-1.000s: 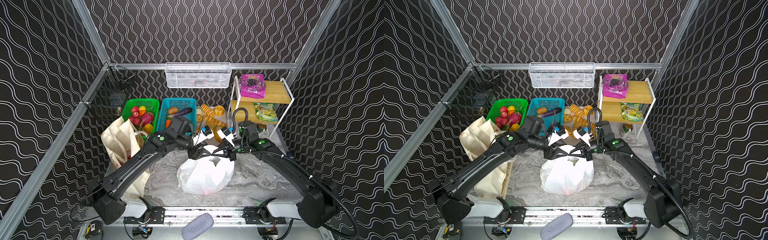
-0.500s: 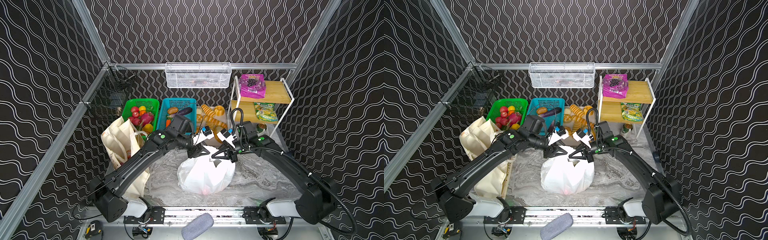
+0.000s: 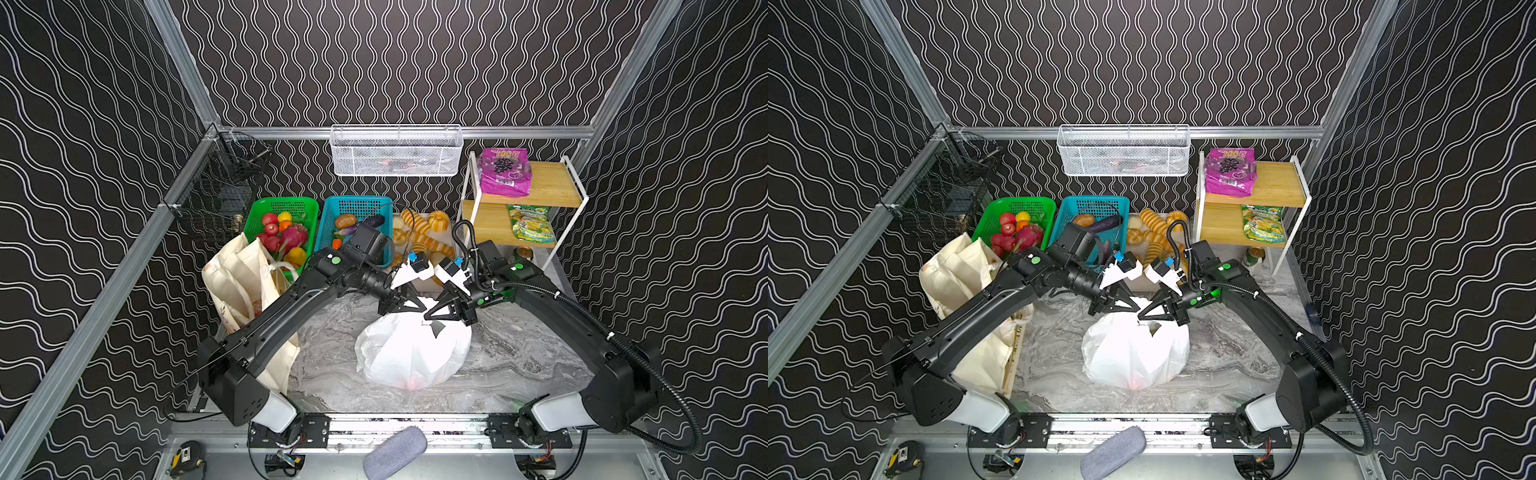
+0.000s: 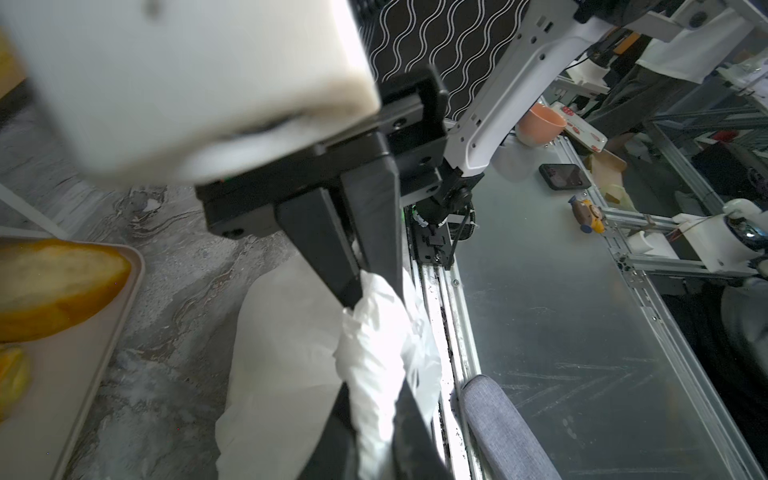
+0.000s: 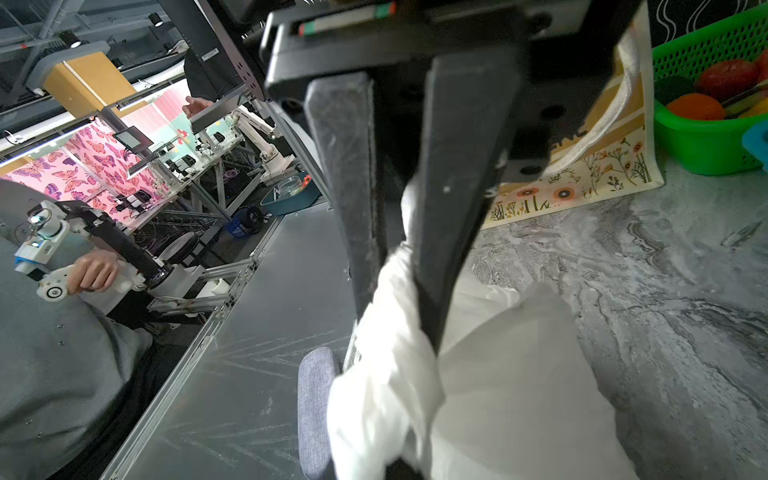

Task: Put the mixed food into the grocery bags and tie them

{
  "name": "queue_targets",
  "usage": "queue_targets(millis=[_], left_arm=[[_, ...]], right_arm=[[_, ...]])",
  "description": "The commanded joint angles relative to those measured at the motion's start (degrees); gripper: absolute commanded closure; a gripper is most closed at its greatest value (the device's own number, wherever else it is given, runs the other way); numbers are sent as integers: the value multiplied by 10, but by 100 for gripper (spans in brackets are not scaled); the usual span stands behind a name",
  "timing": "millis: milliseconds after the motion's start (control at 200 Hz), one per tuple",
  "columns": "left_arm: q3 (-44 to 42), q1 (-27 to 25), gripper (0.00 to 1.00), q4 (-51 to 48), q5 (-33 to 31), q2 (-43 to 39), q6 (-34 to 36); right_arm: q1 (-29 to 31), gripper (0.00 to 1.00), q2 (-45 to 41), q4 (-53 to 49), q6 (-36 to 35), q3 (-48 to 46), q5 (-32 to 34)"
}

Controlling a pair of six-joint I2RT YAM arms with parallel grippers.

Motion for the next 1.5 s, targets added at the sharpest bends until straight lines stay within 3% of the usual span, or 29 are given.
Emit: queue_targets(millis=[0, 165, 190, 250, 345, 555, 636, 766, 881, 1001, 1126, 1266, 1491], left_arm=[[10, 0, 99, -12, 71, 2, 20], [13, 0, 100, -25, 81, 0, 14], [11, 1, 100, -19, 74, -1, 4], [13, 3, 100, -24, 57, -3, -11], [7, 18, 100, -27, 50, -7, -42], [-39, 39, 100, 43, 21, -35, -154], [-42, 47, 100, 50, -8, -32, -196], [-68, 68, 100, 103, -17, -41, -284], [-73, 76, 100, 129, -23, -45, -335], [-78, 77, 100, 163, -11, -50, -371], [-80, 77, 100, 175, 6, -47, -390], [-77, 77, 100, 163, 1, -51, -390], [-79, 77, 100, 151, -1, -48, -375]], right_arm=[[1, 100, -1, 18, 7, 3, -1], [0, 97, -13, 80, 80, -9, 31], [0, 95, -16, 79, 78, -8, 36], [0, 77, -28, 97, 100, -9, 64], [0, 61, -68, 159, 154, -34, 141], [-1, 49, -173, 277, 225, -101, 294], [-1, 49, -213, 332, 273, -121, 378], [9, 56, -274, 405, 304, -171, 419], [69, 63, -313, 423, 303, -198, 536], [179, 68, -316, 439, 267, -218, 644], [255, 77, -269, 472, 255, -224, 764], [284, 88, -240, 552, 232, -252, 893], [284, 92, -217, 591, 221, -269, 952]])
